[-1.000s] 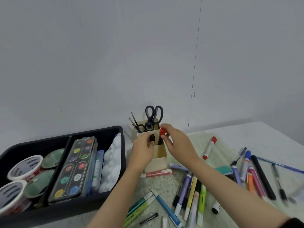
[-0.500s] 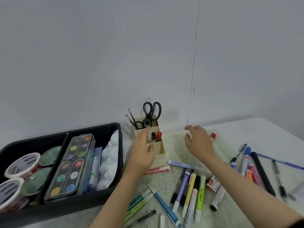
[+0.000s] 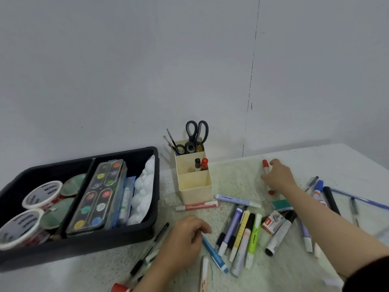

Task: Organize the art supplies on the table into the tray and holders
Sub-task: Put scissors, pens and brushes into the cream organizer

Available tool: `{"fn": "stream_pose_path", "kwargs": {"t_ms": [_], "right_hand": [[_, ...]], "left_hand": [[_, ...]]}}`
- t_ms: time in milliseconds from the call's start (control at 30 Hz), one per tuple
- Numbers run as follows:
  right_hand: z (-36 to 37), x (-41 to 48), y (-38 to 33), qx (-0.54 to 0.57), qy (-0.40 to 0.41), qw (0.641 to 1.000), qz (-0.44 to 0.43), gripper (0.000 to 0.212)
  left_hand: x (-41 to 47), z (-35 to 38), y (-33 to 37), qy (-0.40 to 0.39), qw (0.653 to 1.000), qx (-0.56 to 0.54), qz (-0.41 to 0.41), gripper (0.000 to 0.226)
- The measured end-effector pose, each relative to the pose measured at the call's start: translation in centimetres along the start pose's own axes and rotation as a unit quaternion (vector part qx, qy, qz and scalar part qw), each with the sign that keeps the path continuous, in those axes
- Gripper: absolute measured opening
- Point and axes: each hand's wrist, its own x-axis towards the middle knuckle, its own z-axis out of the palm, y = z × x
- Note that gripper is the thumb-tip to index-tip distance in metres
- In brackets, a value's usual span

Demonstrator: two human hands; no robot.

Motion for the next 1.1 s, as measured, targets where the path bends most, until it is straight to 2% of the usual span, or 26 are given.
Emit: {"fn": "stream_pose_path", "kwargs": {"t_ms": [67, 167, 267, 500, 700, 833, 967, 1100], "right_hand": [[-0.3, -0.6, -0.3, 0.103, -0.011, 0.994, 0.031, 0.053], [-0.7, -1.6, -0.3, 0.326, -0.075, 0.94, 0.072, 0.058], [-1.5, -3.3, -0.2, 0.395, -0.122, 0.909, 0.06, 0.06], [-2.3, -8.7, 0.7, 0.417, -0.189, 0.889, 0.027, 0.052], [-2.7, -12.3, 2.3, 0.409, -0.145, 0.901, 0.012, 0.046], [-3.5, -14.4, 3.7, 0.38, -0.123, 0.917, 0.002, 0.039], [-4.3, -15.6, 4.8, 0.356, -0.103, 0.929, -0.001, 0.034], [-4.8, -16.5, 5.4, 0.367, -0.088, 0.926, -0.011, 0.031]], "left_hand": [[-0.4, 0.0, 0.1, -0.015, 0.999, -0.018, -0.023, 0.044], [-1.1, -0.4, 0.4, -0.024, 0.999, -0.02, -0.02, 0.04], [-2.2, -0.7, 0.4, -0.035, 0.999, -0.017, -0.025, 0.038], [-3.3, 0.4, 1.6, -0.026, 0.999, 0.007, -0.027, 0.032], [-2.5, 2.3, 3.7, -0.017, 0.998, 0.059, 0.004, 0.012], [-1.7, 3.7, 4.9, -0.01, 0.994, 0.108, 0.034, 0.014], [-1.0, 4.7, 5.6, 0.02, 0.992, 0.121, 0.019, 0.015], [-0.6, 5.0, 6.7, -0.049, 0.991, 0.123, -0.011, 0.025]]}}
